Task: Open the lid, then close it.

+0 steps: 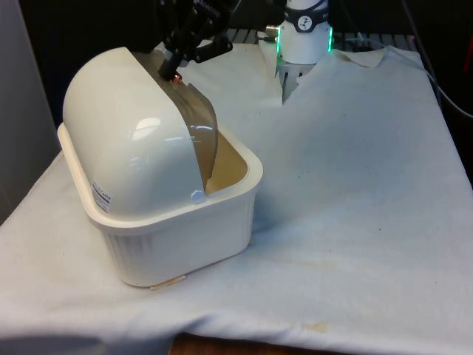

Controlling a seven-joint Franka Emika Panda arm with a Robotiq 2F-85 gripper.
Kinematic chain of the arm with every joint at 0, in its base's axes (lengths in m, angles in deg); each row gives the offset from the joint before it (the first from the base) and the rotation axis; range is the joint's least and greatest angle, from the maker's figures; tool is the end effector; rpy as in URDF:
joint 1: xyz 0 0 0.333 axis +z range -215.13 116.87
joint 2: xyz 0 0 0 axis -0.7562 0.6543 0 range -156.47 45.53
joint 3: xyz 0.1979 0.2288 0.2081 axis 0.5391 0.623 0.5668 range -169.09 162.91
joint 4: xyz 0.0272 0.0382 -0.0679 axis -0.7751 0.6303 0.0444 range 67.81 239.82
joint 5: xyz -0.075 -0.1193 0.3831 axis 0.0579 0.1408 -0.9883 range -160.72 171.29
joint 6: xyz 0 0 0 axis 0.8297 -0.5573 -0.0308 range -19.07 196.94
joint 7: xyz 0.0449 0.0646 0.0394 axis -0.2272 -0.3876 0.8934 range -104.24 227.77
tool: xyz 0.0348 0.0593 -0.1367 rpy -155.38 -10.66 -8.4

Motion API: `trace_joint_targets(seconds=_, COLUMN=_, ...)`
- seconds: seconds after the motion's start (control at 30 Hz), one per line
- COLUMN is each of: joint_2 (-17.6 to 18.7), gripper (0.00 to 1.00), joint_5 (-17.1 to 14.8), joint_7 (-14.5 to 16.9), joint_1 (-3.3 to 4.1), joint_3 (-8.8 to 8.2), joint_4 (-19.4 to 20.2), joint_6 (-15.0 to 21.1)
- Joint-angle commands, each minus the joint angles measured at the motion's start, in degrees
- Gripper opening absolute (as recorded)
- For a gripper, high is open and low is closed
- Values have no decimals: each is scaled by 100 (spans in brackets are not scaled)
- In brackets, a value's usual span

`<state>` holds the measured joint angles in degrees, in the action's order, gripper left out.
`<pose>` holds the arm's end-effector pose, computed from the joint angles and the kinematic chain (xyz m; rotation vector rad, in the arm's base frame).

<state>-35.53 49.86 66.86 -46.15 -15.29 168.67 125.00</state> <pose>0.7034 -0.1170 0.3831 2.3904 0.6315 0.2714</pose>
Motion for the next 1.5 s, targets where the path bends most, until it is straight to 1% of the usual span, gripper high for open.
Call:
trace_joint_targets(seconds=0.0, joint_2=11, gripper=0, joint_5=-212, joint_7=132, joint_1=-29, joint_3=80, joint_4=34, joint_6=-6)
trace_joint_targets(seconds=0.03, joint_2=6, gripper=0, joint_5=-315, joint_7=183, joint_1=-29, joint_3=92, joint_4=34, joint_6=-29)
trace_joint_targets(seconds=0.2, joint_2=0, gripper=0, joint_5=-561, joint_7=327, joint_1=-23, joint_3=109, joint_4=17, joint_6=-74)
trace_joint_targets(seconds=0.23, joint_2=-29, gripper=0, joint_5=-424, joint_7=241, joint_1=17, joint_3=40, joint_4=0, joint_6=-80)
trace_joint_targets(seconds=0.27, joint_2=-6, gripper=0, joint_5=-613, joint_7=355, joint_1=-17, joint_3=115, joint_4=17, joint_6=-86)
trace_joint_targets(seconds=0.5, joint_2=-29, gripper=0, joint_5=-1026, joint_7=596, joint_1=0, joint_3=149, joint_4=23, joint_6=-172)
trace_joint_targets(seconds=0.53, joint_2=-34, gripper=0, joint_5=-1123, joint_7=659, joint_1=6, joint_3=155, joint_4=23, joint_6=-195)
trace_joint_targets(seconds=0.57, joint_2=-46, gripper=0, joint_5=-1008, joint_7=579, joint_1=40, joint_3=92, joint_4=0, joint_6=-201)
trace_joint_targets(seconds=0.6, joint_2=-40, gripper=0, joint_5=-1180, joint_7=693, joint_1=6, joint_3=166, joint_4=23, joint_6=-218)
trace_joint_targets(seconds=0.83, joint_2=-63, gripper=0, joint_5=-1576, joint_7=968, joint_1=11, joint_3=201, joint_4=17, joint_6=-350)
trace_joint_targets(seconds=0.87, joint_2=-69, gripper=0, joint_5=-1702, joint_7=1049, joint_1=11, joint_3=212, joint_4=17, joint_6=-401)
trace_joint_targets(seconds=0.9, joint_2=-69, gripper=0, joint_5=-1553, joint_7=940, joint_1=46, joint_3=143, joint_4=0, joint_6=-367)
trace_joint_targets(seconds=0.93, joint_2=-74, gripper=0, joint_5=-1759, joint_7=1089, joint_1=17, joint_3=218, joint_4=11, joint_6=-418)
trace_joint_targets(seconds=1.07, joint_2=-80, gripper=0, joint_5=-2000, joint_7=1249, joint_1=17, joint_3=235, joint_4=0, joint_6=-516)
trace_joint_targets(seconds=1.1, joint_2=-86, gripper=0, joint_5=-2120, joint_7=1329, joint_1=17, joint_3=246, joint_4=0, joint_6=-550)
trace_joint_targets(seconds=1.17, joint_2=-86, gripper=0, joint_5=-2235, joint_7=1409, joint_1=23, joint_3=252, joint_4=0, joint_6=-584)
trace_joint_targets(seconds=1.2, joint_2=-74, gripper=0, joint_5=-2120, joint_7=1318, joint_1=52, joint_3=195, joint_4=0, joint_6=-516)
trace_joint_targets(seconds=1.23, joint_2=-86, gripper=0, joint_5=-2292, joint_7=1450, joint_1=23, joint_3=258, joint_4=0, joint_6=-607)
trace_joint_targets(seconds=1.37, joint_2=-86, gripper=0, joint_5=-2510, joint_7=1587, joint_1=29, joint_3=281, joint_4=-11, joint_6=-676)
trace_joint_targets(seconds=1.4, joint_2=-86, gripper=0, joint_5=-2618, joint_7=1656, joint_1=29, joint_3=292, joint_4=-11, joint_6=-710)
trace_joint_targets(seconds=1.43, joint_2=-74, gripper=0, joint_5=-2515, joint_7=1576, joint_1=57, joint_3=235, joint_4=-11, joint_6=-642)
trace_joint_targets(seconds=1.47, joint_2=-86, gripper=0, joint_5=-2670, joint_7=1690, joint_1=29, joint_3=298, joint_4=-17, joint_6=-733)
